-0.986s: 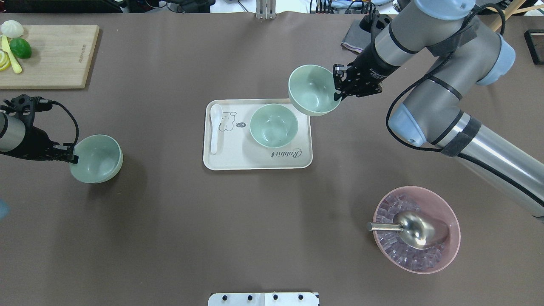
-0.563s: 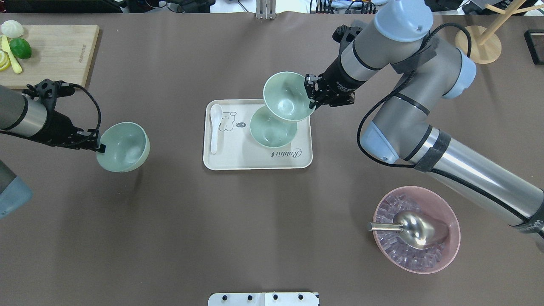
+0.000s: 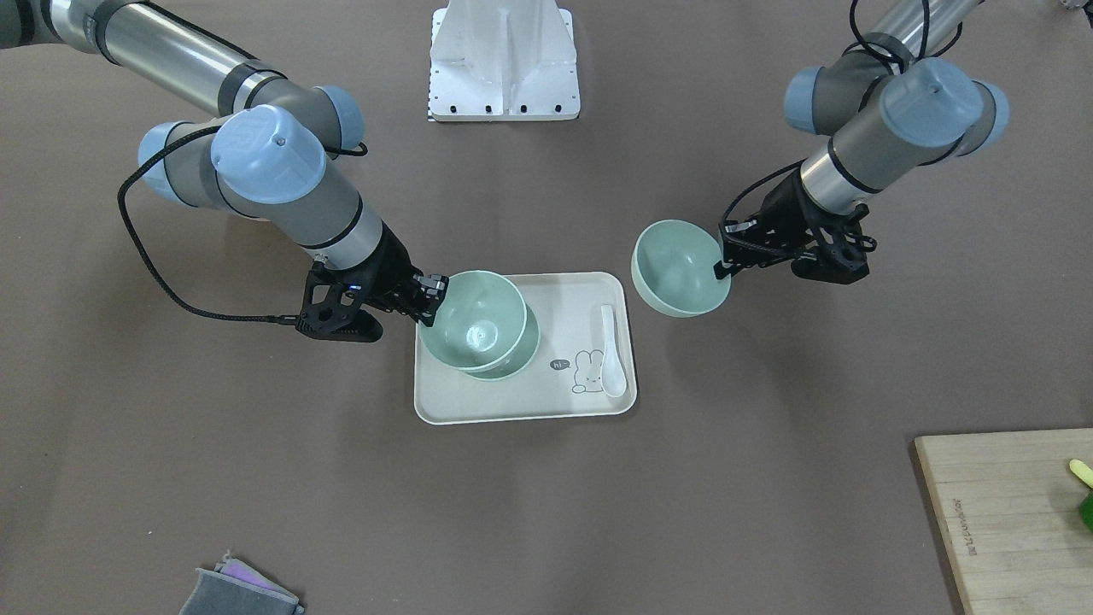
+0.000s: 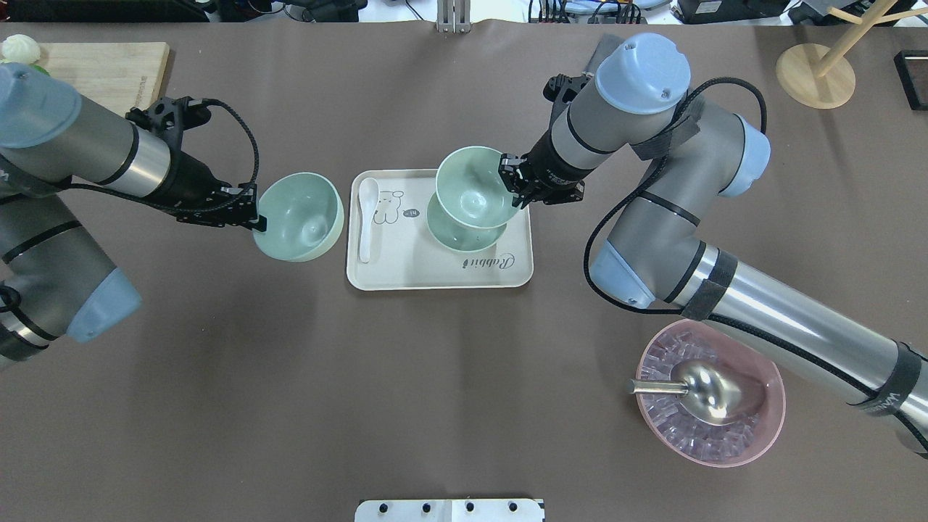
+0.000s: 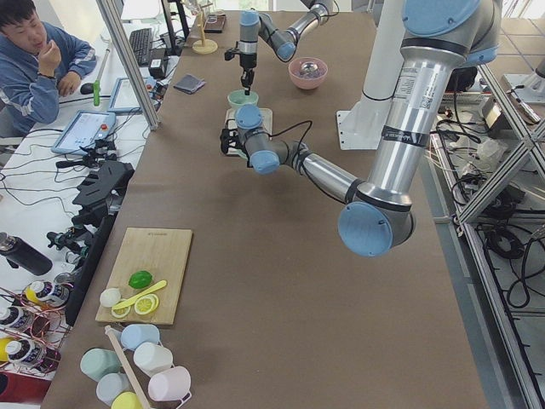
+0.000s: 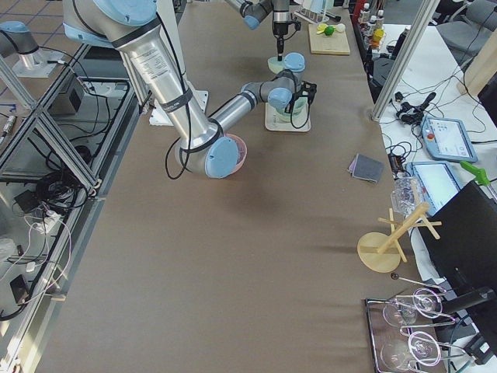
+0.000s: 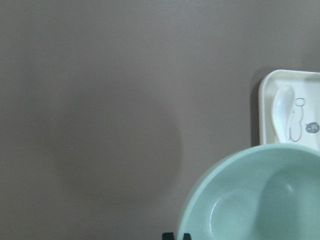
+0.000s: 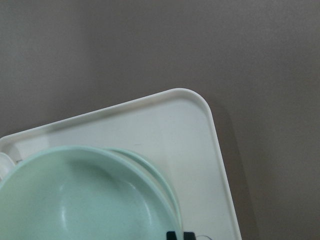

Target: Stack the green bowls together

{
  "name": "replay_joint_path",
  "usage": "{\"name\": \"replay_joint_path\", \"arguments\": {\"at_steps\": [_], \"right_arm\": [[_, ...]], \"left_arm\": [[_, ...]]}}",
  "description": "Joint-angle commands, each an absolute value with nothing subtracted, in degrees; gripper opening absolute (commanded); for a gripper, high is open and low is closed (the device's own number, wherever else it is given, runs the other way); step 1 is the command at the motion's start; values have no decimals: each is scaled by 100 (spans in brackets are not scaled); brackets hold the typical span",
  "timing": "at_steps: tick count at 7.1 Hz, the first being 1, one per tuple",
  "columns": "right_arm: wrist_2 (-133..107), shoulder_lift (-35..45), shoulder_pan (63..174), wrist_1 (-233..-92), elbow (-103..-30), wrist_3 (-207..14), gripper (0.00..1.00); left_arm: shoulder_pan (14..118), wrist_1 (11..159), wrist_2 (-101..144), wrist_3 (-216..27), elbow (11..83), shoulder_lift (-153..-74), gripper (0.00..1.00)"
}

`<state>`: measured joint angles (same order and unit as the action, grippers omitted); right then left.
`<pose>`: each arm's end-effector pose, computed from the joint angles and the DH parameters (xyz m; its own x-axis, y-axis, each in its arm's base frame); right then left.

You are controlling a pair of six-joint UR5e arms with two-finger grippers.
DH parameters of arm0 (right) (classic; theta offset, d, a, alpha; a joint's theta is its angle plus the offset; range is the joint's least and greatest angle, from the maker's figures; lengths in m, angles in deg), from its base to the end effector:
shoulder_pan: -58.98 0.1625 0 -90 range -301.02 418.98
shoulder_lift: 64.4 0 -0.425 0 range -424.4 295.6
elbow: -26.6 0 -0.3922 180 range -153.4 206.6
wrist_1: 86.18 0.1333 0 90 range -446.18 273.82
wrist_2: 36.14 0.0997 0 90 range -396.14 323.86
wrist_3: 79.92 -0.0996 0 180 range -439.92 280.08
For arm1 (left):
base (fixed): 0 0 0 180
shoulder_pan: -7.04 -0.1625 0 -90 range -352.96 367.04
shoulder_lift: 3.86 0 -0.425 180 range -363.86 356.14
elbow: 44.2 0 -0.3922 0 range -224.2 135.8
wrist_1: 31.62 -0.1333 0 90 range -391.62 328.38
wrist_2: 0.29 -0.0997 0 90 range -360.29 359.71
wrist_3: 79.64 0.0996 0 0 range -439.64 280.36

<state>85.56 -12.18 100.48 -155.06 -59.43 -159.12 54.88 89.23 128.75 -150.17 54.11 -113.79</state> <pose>-0.4803 -0.5330 0.2473 0.4680 0.2012 0.8605 -0.1567 0.9772 -0.1432 0.3558 -0.4980 0.3307 0.3961 -0.0517 -0.9168 0.0859 0.9961 -0.0191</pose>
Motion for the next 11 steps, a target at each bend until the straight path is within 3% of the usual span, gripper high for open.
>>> {"name": "replay_joint_path", "arguments": {"at_steps": [1,4,5,8,11], "right_arm": [[8507,-1219,9898,-15473,-5831,-15919,0],[8506,-1246,9862,-15465,-5804,-15919,0],[8498,-1254,9870,-15447,-5821,-15919,99],[9108,-1168,10640,-15491,-5900,-15466,100],[10009,-316,11706,-15508,-5892,-13656,100]], "left_arm": [[5406,8529,12795,-15546,5406,-11941,0],[5266,8044,12583,-15829,5397,-12392,0],[5266,8044,12566,-15857,5397,-12427,0],[5170,8026,12444,-16233,5389,-12646,0],[4573,7816,11609,-16753,5152,-13120,0]]}}
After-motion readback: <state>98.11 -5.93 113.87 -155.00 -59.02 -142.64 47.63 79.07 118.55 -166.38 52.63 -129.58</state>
